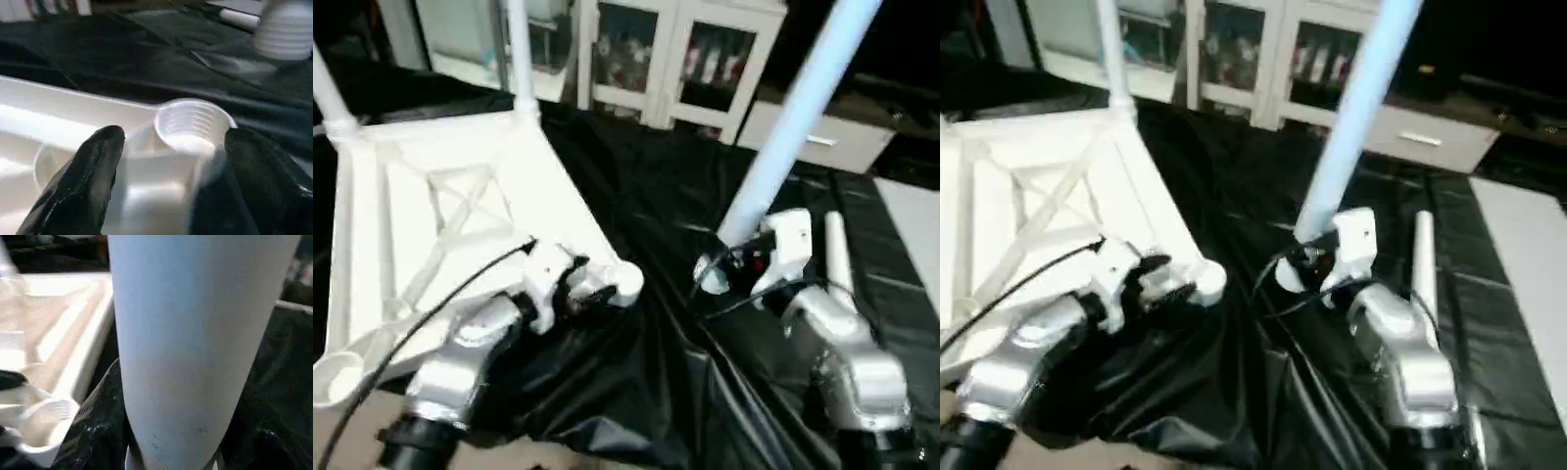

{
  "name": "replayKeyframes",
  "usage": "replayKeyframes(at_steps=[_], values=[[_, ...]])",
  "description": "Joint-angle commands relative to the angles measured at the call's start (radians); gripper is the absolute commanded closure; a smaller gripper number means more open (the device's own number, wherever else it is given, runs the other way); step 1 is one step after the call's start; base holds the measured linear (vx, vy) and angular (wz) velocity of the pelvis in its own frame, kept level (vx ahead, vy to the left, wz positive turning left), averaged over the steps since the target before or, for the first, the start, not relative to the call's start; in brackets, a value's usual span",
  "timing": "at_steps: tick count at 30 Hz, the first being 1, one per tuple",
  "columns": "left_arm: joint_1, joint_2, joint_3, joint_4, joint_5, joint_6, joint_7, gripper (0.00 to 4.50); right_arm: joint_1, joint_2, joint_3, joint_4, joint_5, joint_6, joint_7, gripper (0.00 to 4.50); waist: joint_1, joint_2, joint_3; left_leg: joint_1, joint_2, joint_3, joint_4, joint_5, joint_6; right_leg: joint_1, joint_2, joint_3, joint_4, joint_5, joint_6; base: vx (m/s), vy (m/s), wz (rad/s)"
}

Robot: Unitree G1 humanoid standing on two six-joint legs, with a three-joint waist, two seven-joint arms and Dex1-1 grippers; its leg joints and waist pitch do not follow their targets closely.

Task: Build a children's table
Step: Insert table leg to table base

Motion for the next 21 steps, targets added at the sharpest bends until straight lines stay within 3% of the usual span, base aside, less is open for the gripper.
replayKeyframes(at_steps=[1, 2, 4, 5, 6, 7, 8, 10, 11, 13, 14, 15, 16, 21], values=[[-0.011, 0.023, -0.013, -0.009, -0.004, 0.051, -0.043, 0.33, -0.014, -0.022, 0.0, 0.01, 0.023, 0.02, 0.045, 2.62, -0.006, 0.026, -0.025, 0.027, 0.094, -0.022, -0.113, -0.386, -0.017, 0.038, -0.086, 0.034, -0.086, -0.402, -0.169, -0.079, -0.014, 0.0], [-0.039, 0.048, -0.03, 0.016, 0.014, 0.084, -0.057, 0.26, -0.028, -0.041, 0.007, 0.034, 0.021, 0.025, 0.065, 2.62, -0.007, 0.01, -0.019, 0.035, 0.094, -0.028, -0.114, -0.47, -0.04, 0.036, -0.093, 0.029, -0.103, -0.566, -0.123, -0.078, -0.018, 0.02], [-0.073, 0.055, -0.044, 0.052, 0.037, 0.101, -0.058, 0.26, -0.045, -0.054, 0.005, 0.058, 0.022, 0.022, 0.081, 2.62, -0.004, 0.022, -0.021, 0.046, 0.095, -0.031, -0.114, -0.497, -0.055, 0.035, -0.102, 0.021, -0.123, -0.661, -0.078, -0.079, -0.021, 0.02], [-0.12, 0.057, -0.053, 0.106, 0.061, 0.127, -0.061, 0.26, -0.06, -0.067, 0.001, 0.078, 0.033, 0.029, 0.106, 2.62, 0.0, 0.027, -0.021, 0.049, 0.094, -0.03, -0.114, -0.479, -0.057, 0.034, -0.102, 0.018, -0.13, -0.658, -0.067, -0.085, -0.025, 0.05], [-0.134, 0.055, -0.054, 0.121, 0.062, 0.129, -0.064, 0.26, -0.063, -0.074, 0.005, 0.08, 0.032, 0.031, 0.117, 2.62, 0.001, 0.025, -0.019, 0.05, 0.095, -0.029, -0.115, -0.477, -0.057, 0.033, -0.101, 0.015, -0.133, -0.66, -0.062, -0.085, -0.025, 0.05], [-0.165, 0.052, -0.055, 0.154, 0.061, 0.133, -0.072, 0.43, -0.069, -0.092, 0.016, 0.08, 0.031, 0.038, 0.146, 2.62, 0.001, 0.041, -0.016, 0.049, 0.094, -0.03, -0.116, -0.481, -0.061, 0.037, -0.102, 0.012, -0.139, -0.659, -0.058, -0.084, -0.011, 0.04], [-0.176, 0.053, -0.059, 0.162, 0.056, 0.142, -0.086, 0.53, -0.069, -0.103, 0.023, 0.076, 0.032, 0.047, 0.161, 2.62, -0.001, 0.041, -0.02, 0.041, 0.098, -0.034, -0.12, -0.467, -0.061, 0.053, -0.106, 0.006, -0.138, -0.636, -0.06, -0.075, 0.012, -0.03], [-0.204, 0.058, -0.071, 0.168, 0.044, 0.175, -0.11, 0.63, -0.072, -0.135, 0.033, 0.064, 0.033, 0.053, 0.197, 2.62, 0.003, 0.05, -0.024, 0.034, 0.102, -0.034, -0.126, -0.416, -0.054, 0.065, -0.112, 0.0, -0.133, -0.578, -0.08, -0.067, 0.017, -0.03], [-0.213, 0.059, -0.073, 0.171, 0.041, 0.183, -0.117, 0.74, -0.074, -0.143, 0.035, 0.061, 0.033, 0.052, 0.206, 2.62, 0.003, 0.045, -0.024, 0.032, 0.103, -0.031, -0.127, -0.386, -0.049, 0.069, -0.115, -0.003, -0.134, -0.553, -0.088, 0.0, 0.0, 0.0], [-0.225, 0.073, -0.09, 0.164, 0.044, 0.214, -0.14, 1.0, -0.074, -0.157, 0.033, 0.055, 0.043, 0.053, 0.226, 2.62, 0.007, 0.046, -0.02, 0.032, 0.104, -0.026, -0.127, -0.363, -0.044, 0.063, -0.12, -0.002, -0.136, -0.555, -0.1, 0.0, 0.0, 0.0], [-0.232, 0.091, -0.1, 0.158, 0.048, 0.237, -0.158, 1.05, -0.077, -0.163, 0.036, 0.056, 0.046, 0.05, 0.24, 2.62, 0.005, 0.057, -0.019, 0.035, 0.104, -0.025, -0.126, -0.381, -0.049, 0.062, -0.12, -0.004, -0.139, -0.568, -0.104, 0.0, 0.0, 0.0], [-0.234, 0.109, -0.11, 0.146, 0.054, 0.256, -0.173, 1.05, -0.08, -0.169, 0.041, 0.059, 0.041, 0.046, 0.248, 2.62, 0.004, 0.053, -0.021, 0.032, 0.104, -0.027, -0.127, -0.374, -0.046, 0.065, -0.12, -0.006, -0.136, -0.563, -0.104, 0.0, 0.0, 0.0], [-0.235, 0.123, -0.118, 0.138, 0.059, 0.265, -0.186, 1.15, -0.084, -0.174, 0.046, 0.063, 0.035, 0.04, 0.253, 2.62, 0.005, 0.067, -0.02, 0.032, 0.106, -0.028, -0.13, -0.388, -0.054, 0.064, -0.117, -0.005, -0.133, -0.542, -0.113, 0.0, 0.0, 0.0], [-0.231, 0.164, -0.156, 0.11, 0.097, 0.283, -0.224, 1.5, -0.105, -0.174, 0.058, 0.076, 0.026, 0.03, 0.267, 2.62, 0.009, 0.064, -0.021, 0.038, 0.106, -0.018, -0.125, -0.344, -0.043, 0.059, -0.12, 0.004, -0.127, -0.503, -0.148, 0.0, 0.0, 0.0]])
